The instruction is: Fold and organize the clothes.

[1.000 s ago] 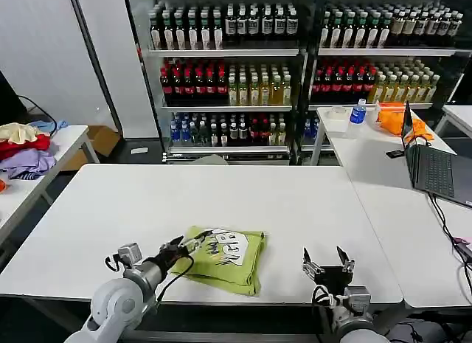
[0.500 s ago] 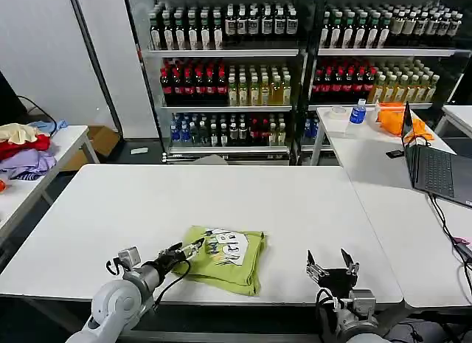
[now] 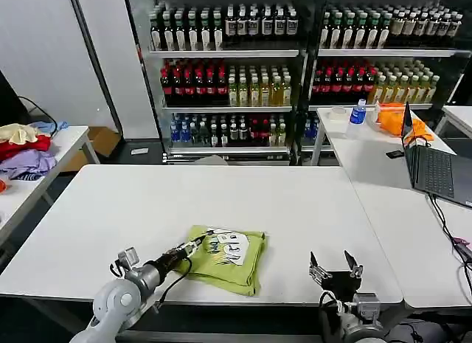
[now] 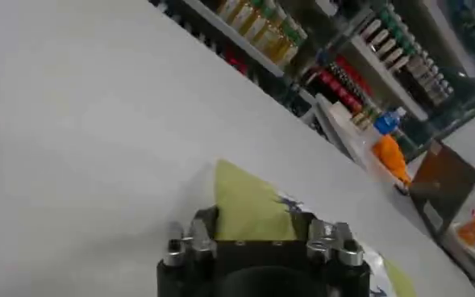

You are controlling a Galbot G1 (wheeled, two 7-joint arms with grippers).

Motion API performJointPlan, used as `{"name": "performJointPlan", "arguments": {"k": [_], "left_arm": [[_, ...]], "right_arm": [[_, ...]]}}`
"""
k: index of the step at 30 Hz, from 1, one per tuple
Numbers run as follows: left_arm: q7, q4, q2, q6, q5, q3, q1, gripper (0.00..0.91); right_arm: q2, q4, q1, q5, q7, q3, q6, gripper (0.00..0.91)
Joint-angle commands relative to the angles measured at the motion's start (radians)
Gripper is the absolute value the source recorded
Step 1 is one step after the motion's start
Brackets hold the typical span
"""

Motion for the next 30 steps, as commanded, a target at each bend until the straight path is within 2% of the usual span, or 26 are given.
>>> {"name": "performJointPlan", "arguments": {"k": [1, 11, 17, 20, 23, 24, 26, 30], "left_arm": [[0.023, 0.055, -0.009, 0.011, -0.071, -0.004, 0.001, 0.02], [0.034, 0.036, -0.019, 0.013, -0.147, -0.031, 0.013, 0.02], [0.03, -0.003, -0.009, 0.013, -0.207, -0.109, 0.007, 0.02], [0.016, -0.023, 0.044, 0.013, -0.222, -0.193, -0.026, 0.02], [-0.004, 0.008, 0.148, 0.013, -0.22, -0.296, -0.071, 0.02], [-0.011, 0.015, 0.161, 0.014, -0.214, -0.319, -0.079, 0.02], [-0.014, 0.043, 0.261, 0.016, -0.151, -0.384, -0.121, 0.02], [0.001, 0.065, 0.411, 0.016, -0.032, -0.458, -0.192, 0.02]], "right_arm": [[0.002, 0.016, -0.012, -0.001, 0.001, 0.003, -0.001, 0.907], [-0.001, 0.046, -0.038, -0.002, 0.001, 0.018, -0.003, 0.907], [-0.008, 0.06, -0.041, 0.003, 0.001, 0.026, -0.008, 0.907], [-0.013, 0.061, -0.038, 0.007, 0.001, 0.028, -0.008, 0.907], [-0.017, 0.061, -0.029, 0.012, 0.001, 0.028, -0.007, 0.907], [-0.018, 0.061, -0.024, 0.014, 0.001, 0.027, -0.007, 0.907], [-0.02, 0.064, -0.014, 0.021, 0.002, 0.026, -0.008, 0.907], [-0.021, 0.063, 0.0, 0.026, 0.002, 0.016, -0.006, 0.907]]}}
